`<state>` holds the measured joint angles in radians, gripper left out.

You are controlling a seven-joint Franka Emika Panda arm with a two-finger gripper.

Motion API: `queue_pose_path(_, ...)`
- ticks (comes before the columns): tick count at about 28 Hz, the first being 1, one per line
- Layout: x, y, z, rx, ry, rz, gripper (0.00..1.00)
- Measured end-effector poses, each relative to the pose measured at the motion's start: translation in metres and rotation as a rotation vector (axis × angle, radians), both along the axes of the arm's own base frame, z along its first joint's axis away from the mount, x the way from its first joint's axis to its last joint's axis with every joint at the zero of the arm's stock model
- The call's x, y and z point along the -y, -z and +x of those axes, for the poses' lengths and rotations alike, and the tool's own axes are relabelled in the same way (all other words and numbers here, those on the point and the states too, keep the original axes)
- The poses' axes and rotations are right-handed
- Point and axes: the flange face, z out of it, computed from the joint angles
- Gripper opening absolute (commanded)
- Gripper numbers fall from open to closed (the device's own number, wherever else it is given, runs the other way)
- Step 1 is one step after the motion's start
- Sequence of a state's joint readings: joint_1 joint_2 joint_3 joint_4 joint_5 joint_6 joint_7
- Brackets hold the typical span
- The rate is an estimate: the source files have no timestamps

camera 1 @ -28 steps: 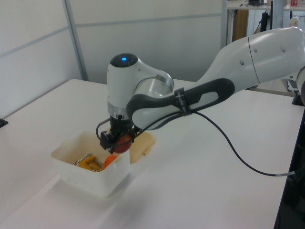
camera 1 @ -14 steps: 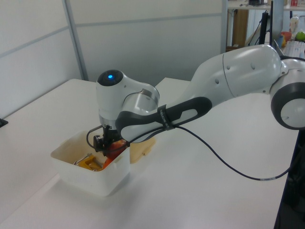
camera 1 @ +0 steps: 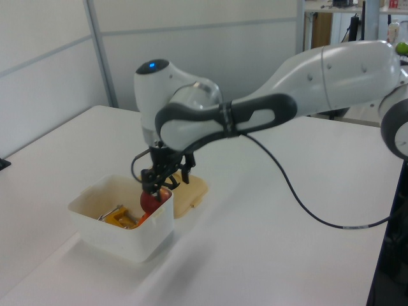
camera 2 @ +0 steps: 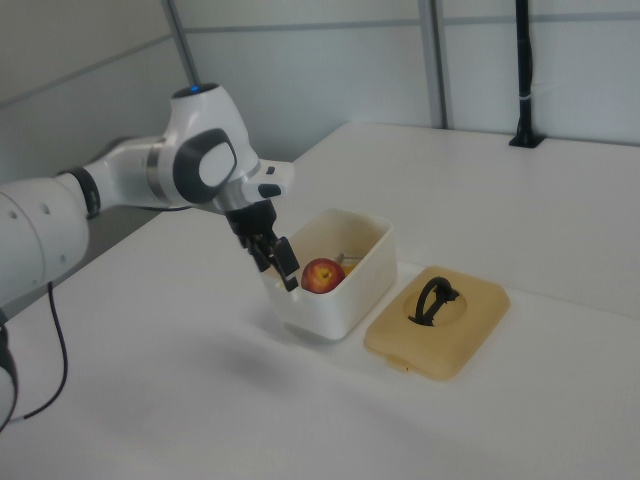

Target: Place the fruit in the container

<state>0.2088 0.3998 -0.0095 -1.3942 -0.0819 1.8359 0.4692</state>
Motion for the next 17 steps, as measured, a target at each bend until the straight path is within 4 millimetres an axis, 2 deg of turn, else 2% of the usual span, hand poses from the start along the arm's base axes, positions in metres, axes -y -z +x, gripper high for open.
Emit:
queue_pose_path(7,0.041,-0.050,-0.042,-0.169,-0.164,0.011,1.00)
queue_pose_path(12,0.075,-0.072,-0.061,-0.235,-0.242,0.023,1.00)
queue_pose_path(17,0.096,-0.086,-0.069,-0.237,-0.266,0.032,1.00)
